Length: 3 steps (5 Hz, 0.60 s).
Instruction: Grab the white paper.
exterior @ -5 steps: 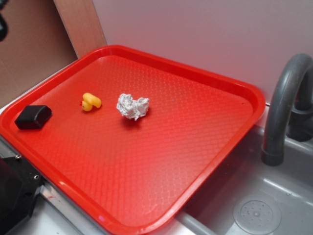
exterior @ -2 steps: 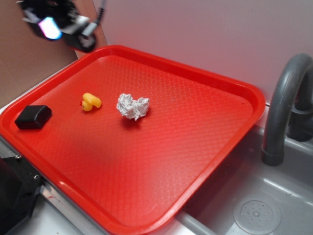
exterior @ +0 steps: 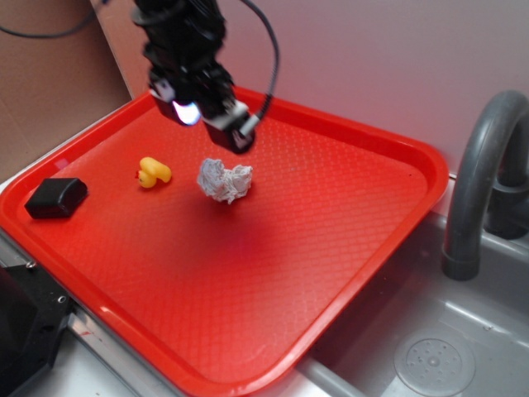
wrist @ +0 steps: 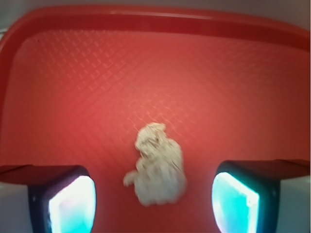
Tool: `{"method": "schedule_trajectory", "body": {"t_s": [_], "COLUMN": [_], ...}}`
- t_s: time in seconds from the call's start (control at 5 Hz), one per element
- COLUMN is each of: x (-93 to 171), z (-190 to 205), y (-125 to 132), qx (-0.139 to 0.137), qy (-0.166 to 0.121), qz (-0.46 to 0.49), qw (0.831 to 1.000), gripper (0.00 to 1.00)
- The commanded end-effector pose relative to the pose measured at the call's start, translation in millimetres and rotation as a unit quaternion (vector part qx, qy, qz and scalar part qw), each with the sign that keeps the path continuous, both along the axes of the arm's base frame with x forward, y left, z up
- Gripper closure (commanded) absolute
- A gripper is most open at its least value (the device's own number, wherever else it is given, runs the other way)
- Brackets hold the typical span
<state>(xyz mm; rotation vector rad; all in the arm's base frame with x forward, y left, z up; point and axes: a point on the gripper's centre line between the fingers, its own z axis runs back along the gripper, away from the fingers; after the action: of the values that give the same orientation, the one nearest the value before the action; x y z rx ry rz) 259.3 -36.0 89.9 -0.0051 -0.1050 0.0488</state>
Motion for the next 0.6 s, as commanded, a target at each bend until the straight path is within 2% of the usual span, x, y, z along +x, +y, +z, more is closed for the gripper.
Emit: {"method": "schedule_trajectory", "body": {"t_s": [0.0,0.2,0.4], "x": [1,-4,-8], "z": [-49,-59,-71], "y": [-3,4,5], "qx": [0.024,0.032,0.045], "qy": [0.047,0.064,0.085], "qz": [-0.004,0.000,-0.003], "qw": [0.999,0.997,0.995], "gripper": [0.00,0.00,1.00]}}
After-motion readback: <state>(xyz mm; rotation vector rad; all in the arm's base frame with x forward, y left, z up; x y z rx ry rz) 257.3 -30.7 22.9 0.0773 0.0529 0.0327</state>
